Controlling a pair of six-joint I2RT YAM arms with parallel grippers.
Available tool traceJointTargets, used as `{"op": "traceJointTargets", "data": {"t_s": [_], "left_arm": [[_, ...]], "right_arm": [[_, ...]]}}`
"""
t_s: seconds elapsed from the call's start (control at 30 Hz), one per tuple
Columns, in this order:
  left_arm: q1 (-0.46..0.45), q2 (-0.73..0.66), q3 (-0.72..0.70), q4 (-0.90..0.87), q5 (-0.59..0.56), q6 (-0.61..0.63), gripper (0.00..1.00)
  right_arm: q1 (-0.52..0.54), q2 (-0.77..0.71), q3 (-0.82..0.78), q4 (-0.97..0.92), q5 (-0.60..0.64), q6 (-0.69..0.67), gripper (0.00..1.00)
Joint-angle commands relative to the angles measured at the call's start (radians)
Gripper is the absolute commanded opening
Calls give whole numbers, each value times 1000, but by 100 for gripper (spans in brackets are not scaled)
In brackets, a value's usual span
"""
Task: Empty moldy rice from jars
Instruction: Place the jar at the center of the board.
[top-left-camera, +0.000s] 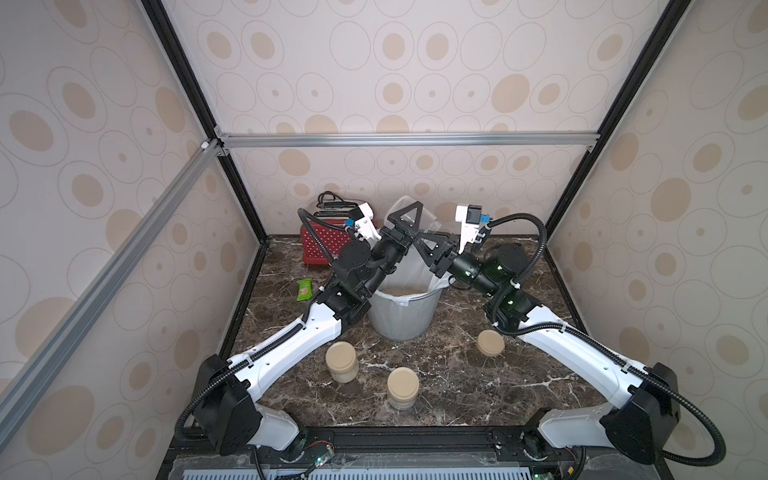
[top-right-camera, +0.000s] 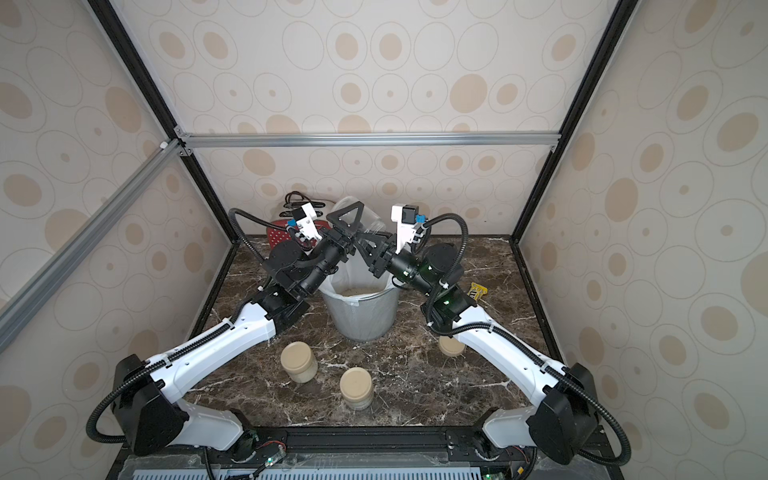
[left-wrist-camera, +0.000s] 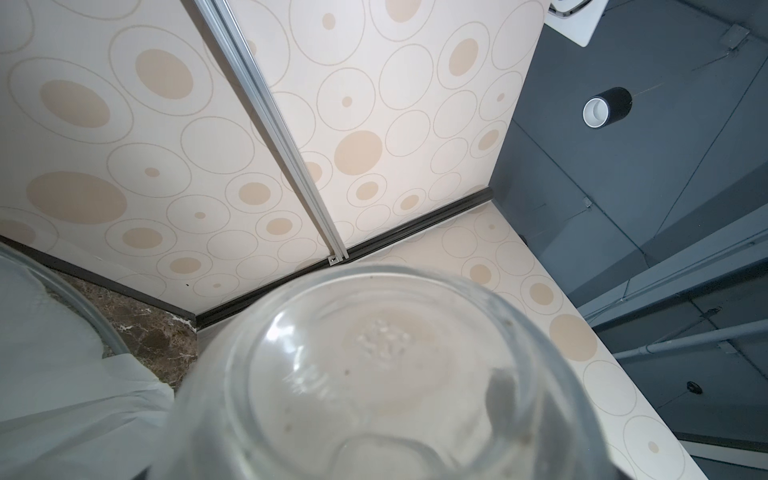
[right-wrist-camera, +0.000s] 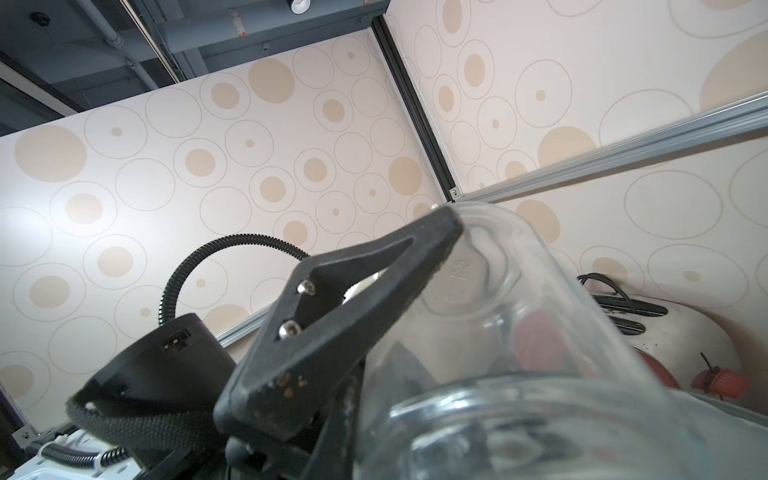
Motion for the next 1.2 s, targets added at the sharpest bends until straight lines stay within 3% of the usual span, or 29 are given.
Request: {"op": "traceJointTargets", "data": {"t_s": [0.0, 0.23, 0.5, 0.63, 0.87, 1.0, 1.17], "left_arm": [[-21, -39, 31, 56, 4, 62, 96], [-16, -148, 6, -120, -105, 150, 99], [-9, -352, -13, -358, -267, 487, 99], [-9, -442, -20, -488, -336, 655, 99], [-10, -565, -72, -643, -391, 820, 99], [-9, -615, -121, -709, -375, 853, 99], [-9, -693, -206, -758, -388, 857, 99]], "right_arm": [[-4, 18, 11, -36, 95, 0, 0], [-4, 8, 28, -77, 116, -18, 0], [-11, -17, 134, -221, 120, -99, 0], [-22, -40, 273, -457, 153, -222, 0], [-65, -57, 535, -1015, 359, -434, 0], [-125, -52, 609, -1297, 442, -450, 0], [-178, -70, 510, -1501, 473, -381, 0]]}}
